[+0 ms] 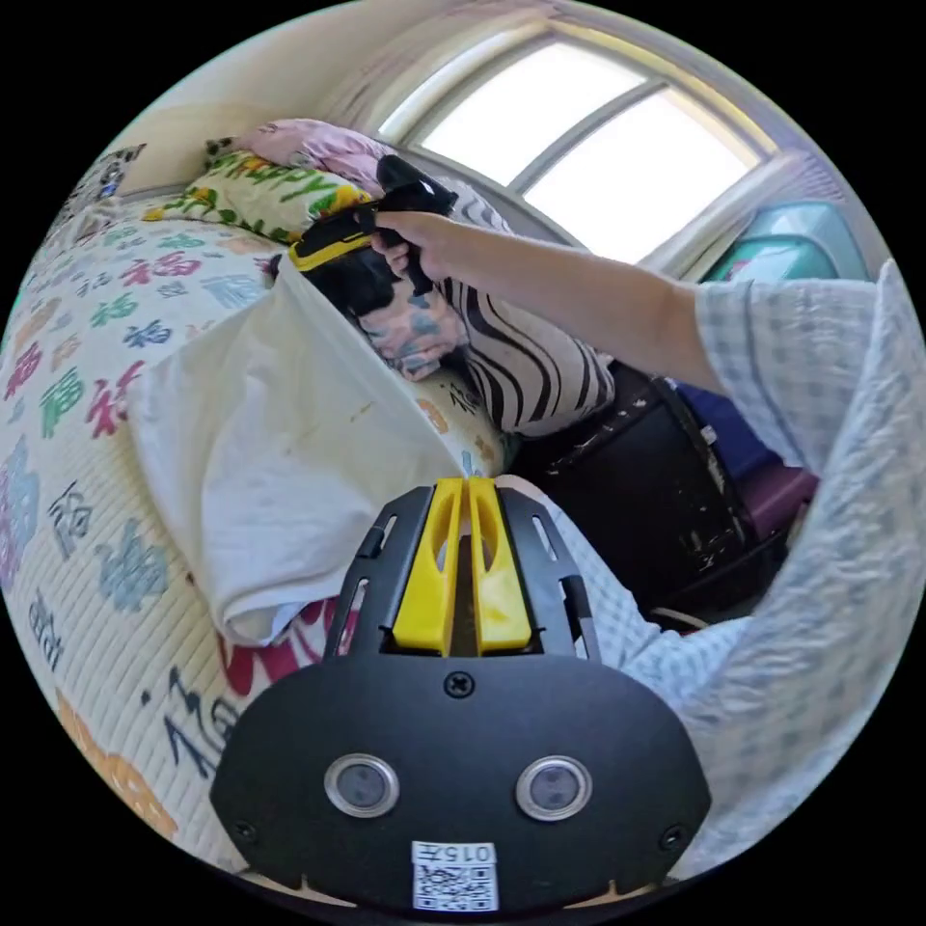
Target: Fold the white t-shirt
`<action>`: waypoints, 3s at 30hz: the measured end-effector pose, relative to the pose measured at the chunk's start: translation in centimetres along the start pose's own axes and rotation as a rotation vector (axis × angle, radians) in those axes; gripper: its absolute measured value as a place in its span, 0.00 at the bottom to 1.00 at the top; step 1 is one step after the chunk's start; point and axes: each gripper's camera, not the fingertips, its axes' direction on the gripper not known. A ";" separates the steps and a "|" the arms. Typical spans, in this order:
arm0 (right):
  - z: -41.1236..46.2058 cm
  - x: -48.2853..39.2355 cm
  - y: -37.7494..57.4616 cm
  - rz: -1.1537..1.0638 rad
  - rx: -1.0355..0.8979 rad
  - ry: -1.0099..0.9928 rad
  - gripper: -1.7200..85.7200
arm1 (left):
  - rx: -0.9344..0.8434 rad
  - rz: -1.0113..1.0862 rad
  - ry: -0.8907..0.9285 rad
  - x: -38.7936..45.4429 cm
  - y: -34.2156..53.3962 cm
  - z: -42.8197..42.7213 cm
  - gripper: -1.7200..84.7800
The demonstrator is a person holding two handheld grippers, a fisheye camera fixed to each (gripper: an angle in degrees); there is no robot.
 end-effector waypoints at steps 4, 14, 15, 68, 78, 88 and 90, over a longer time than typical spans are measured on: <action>-3.0 8.1 3.5 0.147 0.072 -0.074 0.03 | -0.097 0.025 -0.028 1.1 -1.9 11.3 0.01; -9.7 13.8 7.4 0.220 0.131 -0.048 0.13 | -0.350 0.131 0.072 0.7 -1.5 27.6 0.08; -10.8 13.9 8.2 0.212 0.152 -0.043 0.12 | -0.351 0.134 0.098 0.6 -1.4 27.9 0.08; -32.9 17.1 15.2 0.048 0.220 -0.389 0.05 | 0.130 -0.388 0.273 -62.7 -2.1 11.8 0.02; -34.3 13.6 16.6 -0.017 0.220 -0.313 0.03 | 0.121 -0.253 0.234 -60.6 -2.7 7.9 0.03; -37.5 6.0 24.4 -0.288 0.296 -0.306 0.03 | 0.161 0.221 0.157 -45.4 -1.6 0.8 0.03; -37.3 4.5 26.6 -0.337 0.301 -0.308 0.03 | 0.156 0.276 0.128 -42.8 0.4 0.1 0.03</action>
